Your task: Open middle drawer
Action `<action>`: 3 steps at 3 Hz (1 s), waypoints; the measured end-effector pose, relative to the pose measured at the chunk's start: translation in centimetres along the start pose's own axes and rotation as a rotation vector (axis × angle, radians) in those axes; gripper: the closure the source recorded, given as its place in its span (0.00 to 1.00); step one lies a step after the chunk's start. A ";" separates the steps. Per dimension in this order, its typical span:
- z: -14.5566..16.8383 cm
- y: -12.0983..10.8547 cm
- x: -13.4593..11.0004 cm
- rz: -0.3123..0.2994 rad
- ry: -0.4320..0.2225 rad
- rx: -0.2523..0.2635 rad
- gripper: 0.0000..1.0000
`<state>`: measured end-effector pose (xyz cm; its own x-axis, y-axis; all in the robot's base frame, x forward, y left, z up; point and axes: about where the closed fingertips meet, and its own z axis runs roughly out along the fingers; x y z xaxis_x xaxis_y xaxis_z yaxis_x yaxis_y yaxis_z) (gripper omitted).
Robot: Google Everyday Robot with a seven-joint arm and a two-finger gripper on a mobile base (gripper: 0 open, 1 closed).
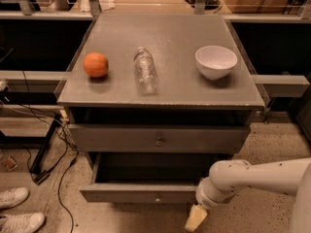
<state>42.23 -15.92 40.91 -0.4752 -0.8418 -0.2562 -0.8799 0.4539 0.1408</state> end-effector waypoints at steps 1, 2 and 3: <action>-0.3 -0.4 -0.3 0.000 0.000 0.000 0.00; -0.4 -0.6 -0.5 0.000 0.000 0.000 0.00; -0.5 -0.8 -0.6 0.000 0.000 0.000 0.00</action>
Offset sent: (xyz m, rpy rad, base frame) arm -0.2249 -0.0879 -0.0316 -0.0388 0.2629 -0.2831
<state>43.22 -15.95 41.39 -0.4753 -0.8417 -0.2562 -0.8798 0.4540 0.1408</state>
